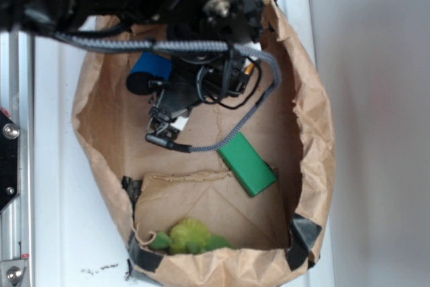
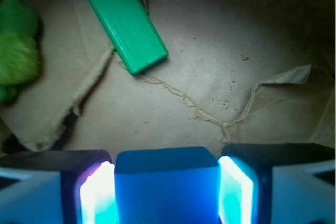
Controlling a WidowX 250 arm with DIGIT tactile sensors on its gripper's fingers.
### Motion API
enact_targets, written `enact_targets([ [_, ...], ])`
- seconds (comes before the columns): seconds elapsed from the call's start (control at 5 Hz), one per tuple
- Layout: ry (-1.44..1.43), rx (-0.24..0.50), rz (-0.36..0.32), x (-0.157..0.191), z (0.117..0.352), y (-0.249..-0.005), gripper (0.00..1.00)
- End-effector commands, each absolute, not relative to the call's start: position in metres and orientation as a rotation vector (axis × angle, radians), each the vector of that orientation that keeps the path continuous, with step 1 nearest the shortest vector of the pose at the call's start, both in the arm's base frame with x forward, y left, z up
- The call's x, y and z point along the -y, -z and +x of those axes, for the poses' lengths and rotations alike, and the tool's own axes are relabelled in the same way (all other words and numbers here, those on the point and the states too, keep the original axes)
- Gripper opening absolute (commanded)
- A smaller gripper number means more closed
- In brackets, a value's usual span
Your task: Grab the blue block.
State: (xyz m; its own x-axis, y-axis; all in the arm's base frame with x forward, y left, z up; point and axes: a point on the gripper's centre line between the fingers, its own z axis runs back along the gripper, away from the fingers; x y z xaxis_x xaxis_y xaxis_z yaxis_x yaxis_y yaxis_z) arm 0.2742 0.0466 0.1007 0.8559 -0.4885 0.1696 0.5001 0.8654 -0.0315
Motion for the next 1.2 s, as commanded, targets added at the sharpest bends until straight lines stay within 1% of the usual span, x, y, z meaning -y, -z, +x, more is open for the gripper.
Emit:
enact_targets([
  [0.0, 0.457, 0.307, -0.118, -0.015, 0.287, -0.155, 0.0],
  [0.2, 0.29, 0.32, -0.083, -0.003, 0.29, -0.165, 0.0],
  [0.4, 0.165, 0.298, -0.06, 0.004, 0.294, -0.175, 0.0],
  [0.6, 0.102, 0.274, -0.038, 0.006, 0.299, -0.176, 0.0],
  [0.8, 0.068, 0.294, 0.018, 0.001, 0.306, -0.171, 0.0],
  [1.0, 0.064, 0.306, 0.019, -0.008, 0.317, -0.166, 0.0],
])
